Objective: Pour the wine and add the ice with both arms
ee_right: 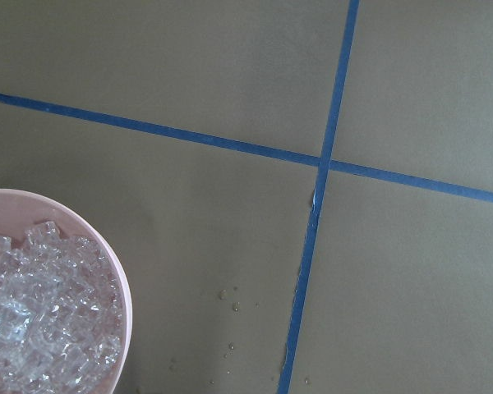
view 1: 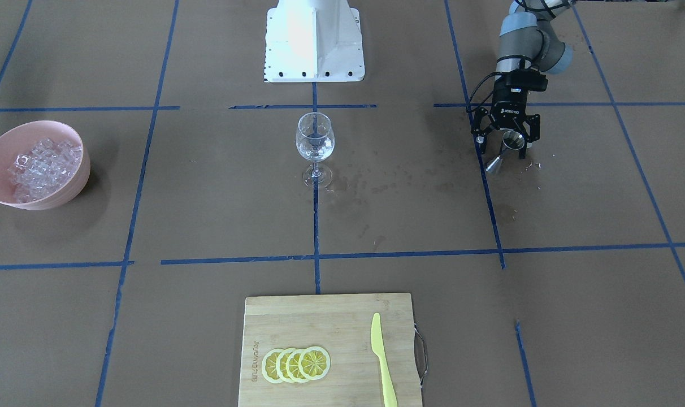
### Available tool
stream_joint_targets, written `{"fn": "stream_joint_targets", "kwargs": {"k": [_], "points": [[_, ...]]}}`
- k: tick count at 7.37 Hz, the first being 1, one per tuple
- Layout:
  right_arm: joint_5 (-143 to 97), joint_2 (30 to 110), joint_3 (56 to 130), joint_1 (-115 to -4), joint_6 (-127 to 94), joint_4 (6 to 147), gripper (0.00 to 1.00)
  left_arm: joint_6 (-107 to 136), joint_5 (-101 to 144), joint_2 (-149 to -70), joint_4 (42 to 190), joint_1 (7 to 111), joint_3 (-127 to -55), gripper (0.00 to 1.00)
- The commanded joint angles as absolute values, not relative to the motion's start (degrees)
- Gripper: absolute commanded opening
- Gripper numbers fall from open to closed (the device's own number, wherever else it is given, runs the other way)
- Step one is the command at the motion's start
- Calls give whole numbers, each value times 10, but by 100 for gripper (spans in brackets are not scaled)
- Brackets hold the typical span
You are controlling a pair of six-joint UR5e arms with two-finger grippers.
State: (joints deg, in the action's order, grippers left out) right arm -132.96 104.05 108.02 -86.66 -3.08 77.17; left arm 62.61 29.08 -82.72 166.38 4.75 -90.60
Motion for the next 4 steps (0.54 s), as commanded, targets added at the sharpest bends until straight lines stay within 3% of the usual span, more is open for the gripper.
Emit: {"fn": "stream_joint_targets", "kwargs": {"k": [1,2,3,4], "points": [[-1329,1039,1080,-867,-31,772,100,627,285,-828,1665,47,-907,81],[-1329,1038,1080,-867,-31,772,100,627,279,-828,1665,47,-908,60],[-1329,1036,1079,-867,-31,772,100,627,276,-828,1665,48,-909,51],[-1329,1035,1079,-867,-31,772,100,627,276,-829,1665,47,-909,48]]}}
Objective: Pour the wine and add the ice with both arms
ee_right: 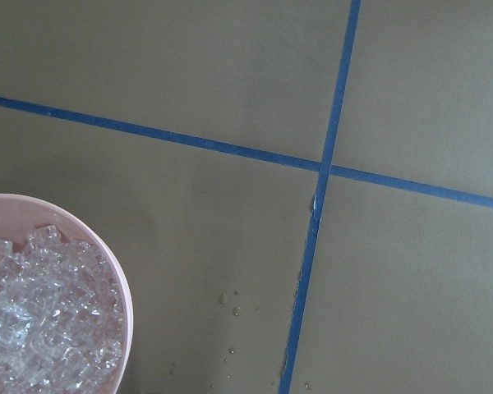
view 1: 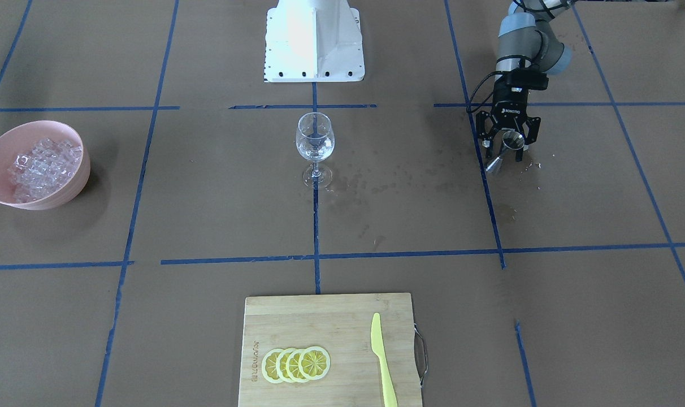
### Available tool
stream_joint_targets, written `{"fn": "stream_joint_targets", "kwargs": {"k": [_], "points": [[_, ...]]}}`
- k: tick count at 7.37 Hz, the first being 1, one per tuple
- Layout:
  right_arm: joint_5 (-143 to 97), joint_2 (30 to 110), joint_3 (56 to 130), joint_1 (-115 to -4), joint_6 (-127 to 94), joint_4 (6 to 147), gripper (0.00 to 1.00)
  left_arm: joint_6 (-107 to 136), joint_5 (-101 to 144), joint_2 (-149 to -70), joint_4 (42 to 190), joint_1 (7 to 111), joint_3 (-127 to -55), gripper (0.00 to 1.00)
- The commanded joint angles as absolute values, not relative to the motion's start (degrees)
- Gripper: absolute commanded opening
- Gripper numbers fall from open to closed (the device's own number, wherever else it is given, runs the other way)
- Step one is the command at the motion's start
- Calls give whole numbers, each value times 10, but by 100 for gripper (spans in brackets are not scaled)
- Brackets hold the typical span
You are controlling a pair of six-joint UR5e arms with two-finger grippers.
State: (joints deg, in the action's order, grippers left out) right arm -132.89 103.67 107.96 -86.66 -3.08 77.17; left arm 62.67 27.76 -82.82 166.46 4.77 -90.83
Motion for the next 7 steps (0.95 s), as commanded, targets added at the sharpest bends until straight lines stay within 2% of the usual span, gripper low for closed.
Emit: {"fn": "stream_joint_targets", "kwargs": {"k": [1,2,4,6,7], "points": [[-1329,1035,1079,-867,-31,772,100,627,276,-829,1665,47,-909,46],[-1329,1035,1079,-867,-31,772,100,627,276,-830,1665,47,-909,44],[-1329,1034,1079,-867,-31,772,100,627,276,-830,1665,47,-908,31],[-1329,1035,1079,-867,-31,772,100,627,276,-830,1665,47,-907,29],[-1329,1034,1079,-867,-31,772,100,627,276,-830,1666,47,-909,23]]}}
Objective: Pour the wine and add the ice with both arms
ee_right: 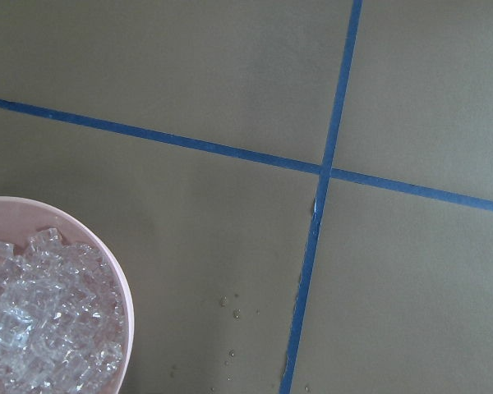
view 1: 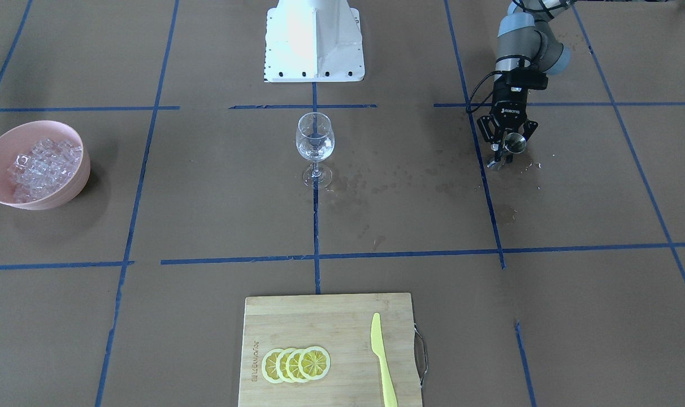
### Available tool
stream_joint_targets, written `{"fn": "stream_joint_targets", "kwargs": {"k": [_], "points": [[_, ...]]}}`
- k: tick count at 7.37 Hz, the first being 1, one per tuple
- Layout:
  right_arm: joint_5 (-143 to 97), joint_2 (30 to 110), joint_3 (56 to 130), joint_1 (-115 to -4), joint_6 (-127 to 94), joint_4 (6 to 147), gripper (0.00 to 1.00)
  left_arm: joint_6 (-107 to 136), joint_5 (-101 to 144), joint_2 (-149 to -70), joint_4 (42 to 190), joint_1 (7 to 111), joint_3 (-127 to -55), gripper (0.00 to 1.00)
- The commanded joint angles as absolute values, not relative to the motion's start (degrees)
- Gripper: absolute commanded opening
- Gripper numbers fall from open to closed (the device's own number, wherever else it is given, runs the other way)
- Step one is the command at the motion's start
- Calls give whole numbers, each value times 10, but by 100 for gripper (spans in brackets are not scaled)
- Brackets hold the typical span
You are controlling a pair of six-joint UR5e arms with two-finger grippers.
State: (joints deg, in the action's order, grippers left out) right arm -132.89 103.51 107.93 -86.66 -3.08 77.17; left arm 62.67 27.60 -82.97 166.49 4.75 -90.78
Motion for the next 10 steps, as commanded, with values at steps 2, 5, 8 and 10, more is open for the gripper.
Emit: {"fn": "stream_joint_targets", "kwargs": {"k": [2,5,8,10], "points": [[-1329,1035,1079,-867,-31,772,100,621,277,-828,1699,49,-915,0],[-1329,1035,1079,-867,-31,772,100,451,278,-829,1867,48,-912,0],[-1330,1035,1081,-867,-53,772,100,235,279,-878,1956,53,-918,0],[-1330,1034,1080,-867,-57,772,100,221,283,-932,1951,55,-924,0]]}}
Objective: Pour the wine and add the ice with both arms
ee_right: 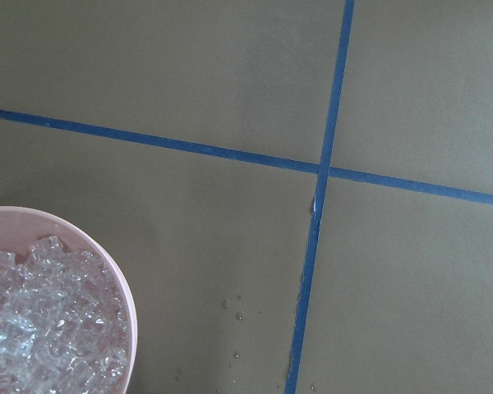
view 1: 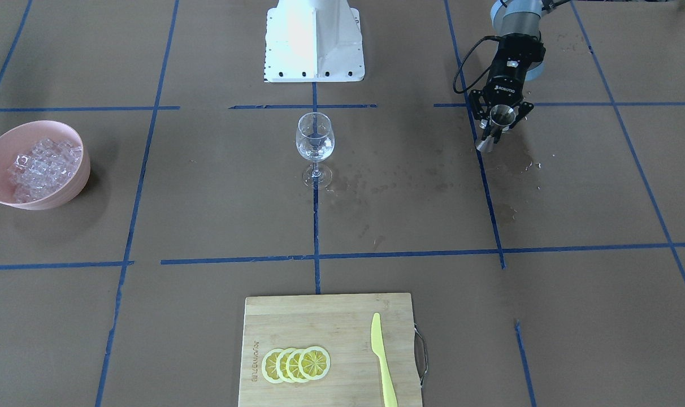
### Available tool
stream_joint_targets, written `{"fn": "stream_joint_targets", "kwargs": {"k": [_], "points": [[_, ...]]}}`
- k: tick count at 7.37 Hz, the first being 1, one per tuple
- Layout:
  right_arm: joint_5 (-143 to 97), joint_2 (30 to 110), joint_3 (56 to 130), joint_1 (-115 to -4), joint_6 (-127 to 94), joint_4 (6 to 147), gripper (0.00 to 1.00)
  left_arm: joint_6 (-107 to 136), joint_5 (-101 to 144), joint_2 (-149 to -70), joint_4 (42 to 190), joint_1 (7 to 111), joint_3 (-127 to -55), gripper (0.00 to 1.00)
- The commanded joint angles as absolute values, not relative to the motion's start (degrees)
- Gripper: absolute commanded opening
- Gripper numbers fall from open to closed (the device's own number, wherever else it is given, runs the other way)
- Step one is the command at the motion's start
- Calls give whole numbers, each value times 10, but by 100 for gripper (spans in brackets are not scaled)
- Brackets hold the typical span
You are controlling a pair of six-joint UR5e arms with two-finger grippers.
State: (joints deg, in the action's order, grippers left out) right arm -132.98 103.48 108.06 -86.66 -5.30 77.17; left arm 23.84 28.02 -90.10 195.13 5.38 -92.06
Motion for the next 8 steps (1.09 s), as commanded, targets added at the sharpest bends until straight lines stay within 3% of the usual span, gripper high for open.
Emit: {"fn": "stream_joint_targets", "kwargs": {"k": [1,3,8], "points": [[-1330,1034,1080,-867,-56,772,100,201,283,-949,1942,55,-925,0],[-1329,1034,1080,-867,-56,772,100,149,282,-975,1922,63,-928,0],[-1328,1035,1079,-867,-56,772,100,131,283,-1118,1655,75,-965,0]]}}
